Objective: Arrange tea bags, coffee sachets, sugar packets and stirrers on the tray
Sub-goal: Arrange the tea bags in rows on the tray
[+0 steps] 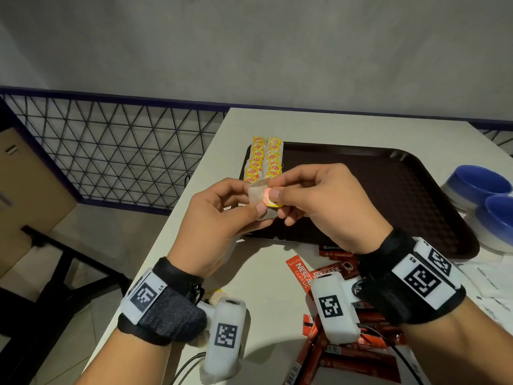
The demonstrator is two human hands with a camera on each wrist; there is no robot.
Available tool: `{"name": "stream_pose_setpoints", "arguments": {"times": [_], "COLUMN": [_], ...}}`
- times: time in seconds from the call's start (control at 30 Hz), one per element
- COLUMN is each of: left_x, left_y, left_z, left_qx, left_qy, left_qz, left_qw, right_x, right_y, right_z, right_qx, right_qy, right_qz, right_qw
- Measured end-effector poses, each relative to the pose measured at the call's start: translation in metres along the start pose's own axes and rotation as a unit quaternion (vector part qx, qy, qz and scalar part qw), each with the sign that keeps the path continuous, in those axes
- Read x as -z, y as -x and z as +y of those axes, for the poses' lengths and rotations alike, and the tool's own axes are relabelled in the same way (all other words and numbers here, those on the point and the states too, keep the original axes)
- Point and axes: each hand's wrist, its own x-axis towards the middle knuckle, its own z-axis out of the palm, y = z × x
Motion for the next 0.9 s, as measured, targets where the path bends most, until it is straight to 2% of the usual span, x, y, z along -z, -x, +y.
{"name": "stream_pose_setpoints", "arguments": {"times": [0.23,0.4,0.57,0.77,0.9], "left_x": [0.0001,0.0002,-0.0008,0.0004,0.002], "left_y": [-0.0024,-0.0027,-0.0018,-0.0017,-0.002], "left_z": [-0.0012,-0.0004,0.0006,0.0012,0.002], "left_qx": [0.011,0.007,0.006,0.009,0.026], "left_qy": [0.034,0.031,0.026,0.017,0.021], "left_qz": [0.014,0.029,0.019,0.01,0.007], "left_qw": [0.999,0.999,0.999,1.0,0.999], "right_x": [0.0024,0.0032,0.0023,0.0033,0.0039], "right_y": [0.0029,0.0014,0.0022,0.001,0.0008], "right_z": [-0.0049,-0.003,-0.0018,-0.0008,0.0005], "right_qx": [0.023,0.026,0.051,0.087,0.088], "right_qy": [0.0,-0.061,-0.053,0.03,0.017], "right_qz": [0.012,-0.022,-0.023,-0.003,0.012], "right_qw": [1.0,0.998,0.997,0.996,0.996]}}
